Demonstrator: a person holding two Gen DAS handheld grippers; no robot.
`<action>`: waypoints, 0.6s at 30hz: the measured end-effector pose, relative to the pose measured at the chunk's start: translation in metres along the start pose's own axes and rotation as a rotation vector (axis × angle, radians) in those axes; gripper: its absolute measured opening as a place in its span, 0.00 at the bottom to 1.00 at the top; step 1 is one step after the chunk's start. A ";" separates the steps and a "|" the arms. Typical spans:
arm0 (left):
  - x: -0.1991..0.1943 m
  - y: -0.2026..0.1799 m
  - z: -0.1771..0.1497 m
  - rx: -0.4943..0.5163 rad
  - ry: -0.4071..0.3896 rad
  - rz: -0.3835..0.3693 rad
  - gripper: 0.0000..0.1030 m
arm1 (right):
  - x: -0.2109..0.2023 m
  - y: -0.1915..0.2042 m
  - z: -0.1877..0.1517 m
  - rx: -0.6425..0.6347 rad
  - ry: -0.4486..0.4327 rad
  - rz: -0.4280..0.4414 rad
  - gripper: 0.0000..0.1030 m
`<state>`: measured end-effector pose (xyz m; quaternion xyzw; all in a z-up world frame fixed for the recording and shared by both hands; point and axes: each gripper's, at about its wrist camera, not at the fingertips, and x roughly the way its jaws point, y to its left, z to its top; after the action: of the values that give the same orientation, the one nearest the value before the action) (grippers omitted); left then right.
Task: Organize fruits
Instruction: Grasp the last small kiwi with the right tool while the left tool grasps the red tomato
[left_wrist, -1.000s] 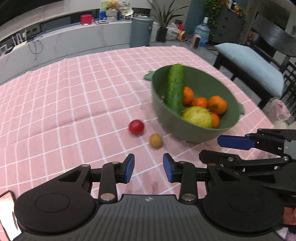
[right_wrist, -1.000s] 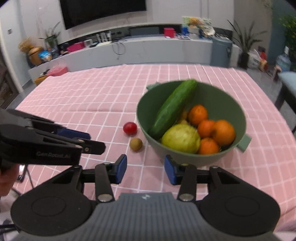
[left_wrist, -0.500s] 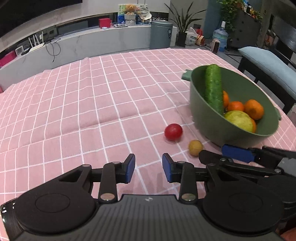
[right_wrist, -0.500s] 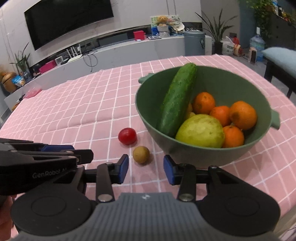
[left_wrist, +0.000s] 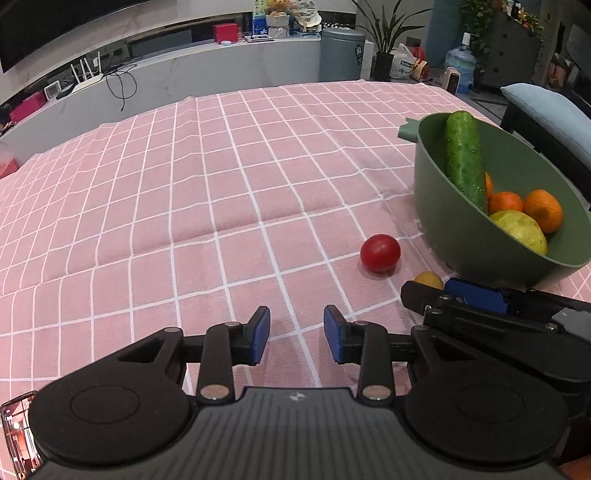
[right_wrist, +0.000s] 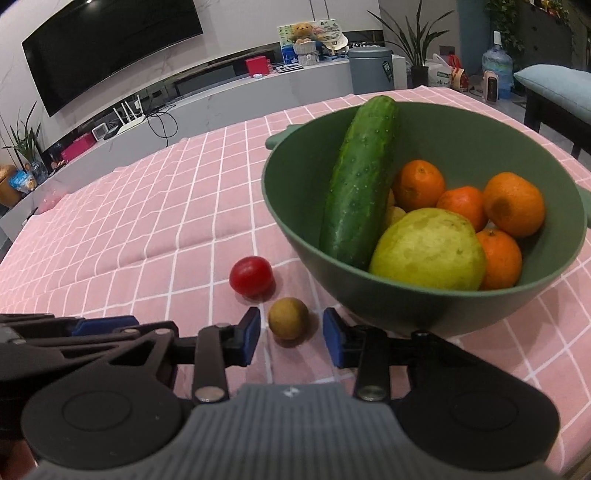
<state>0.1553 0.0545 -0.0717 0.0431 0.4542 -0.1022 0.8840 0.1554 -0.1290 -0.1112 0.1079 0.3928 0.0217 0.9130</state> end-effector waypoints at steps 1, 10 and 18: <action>0.001 0.001 0.000 -0.005 0.003 -0.001 0.39 | 0.000 0.001 0.000 -0.003 -0.002 -0.002 0.32; -0.001 0.004 0.000 -0.030 -0.006 -0.034 0.39 | 0.004 -0.001 0.002 0.009 -0.003 -0.008 0.19; -0.001 -0.003 0.008 -0.036 -0.042 -0.144 0.39 | -0.009 -0.010 -0.004 -0.009 0.015 0.000 0.19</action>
<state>0.1605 0.0507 -0.0658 -0.0076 0.4394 -0.1582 0.8842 0.1455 -0.1389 -0.1099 0.1035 0.3995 0.0244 0.9105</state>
